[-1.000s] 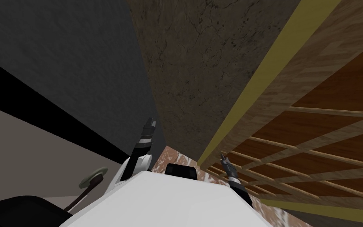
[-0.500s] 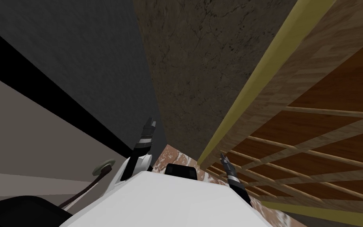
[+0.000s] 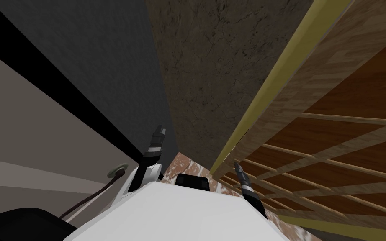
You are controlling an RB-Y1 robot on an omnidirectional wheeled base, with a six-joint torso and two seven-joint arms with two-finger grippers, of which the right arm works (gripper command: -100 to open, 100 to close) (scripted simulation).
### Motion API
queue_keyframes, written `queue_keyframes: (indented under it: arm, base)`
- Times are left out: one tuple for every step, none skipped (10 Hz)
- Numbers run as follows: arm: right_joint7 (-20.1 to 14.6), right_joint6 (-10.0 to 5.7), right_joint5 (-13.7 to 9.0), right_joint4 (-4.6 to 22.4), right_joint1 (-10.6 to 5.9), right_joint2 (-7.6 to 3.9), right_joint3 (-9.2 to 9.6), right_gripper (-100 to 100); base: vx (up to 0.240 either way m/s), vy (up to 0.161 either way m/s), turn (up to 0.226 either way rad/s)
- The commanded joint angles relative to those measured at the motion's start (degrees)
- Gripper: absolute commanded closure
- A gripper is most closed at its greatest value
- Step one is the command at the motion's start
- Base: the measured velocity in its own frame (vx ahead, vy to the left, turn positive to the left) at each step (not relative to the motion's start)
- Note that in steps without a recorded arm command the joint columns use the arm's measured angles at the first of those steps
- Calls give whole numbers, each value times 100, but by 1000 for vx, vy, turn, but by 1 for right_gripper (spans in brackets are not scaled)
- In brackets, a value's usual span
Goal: Pull the door open
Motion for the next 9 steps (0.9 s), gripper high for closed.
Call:
queue_keyframes:
  arm:
    - [-175,16,-22,14,6,13,3,100]
    - [-368,28,-53,19,-12,20,5,100]
    - [-527,40,-86,25,-31,27,7,100]
    - [-579,40,-86,25,-31,27,7,100]
    - [-790,52,-119,30,-51,35,9,100]
    - [-940,65,-152,35,-70,42,11,100]
    - [-1001,65,-152,35,-70,42,11,100]
    - [-1212,77,-185,41,-89,49,13,100]
    - [-1359,89,-218,46,-109,57,16,100]
  base:
    - [-35,-15,28]
    - [-28,-6,36]
    - [-39,-16,62]
    - [-30,-16,29]
    - [-37,-17,44]
    - [-52,-23,63]
    - [-35,-11,32]
    - [-30,-9,38]
    - [-42,-19,71]
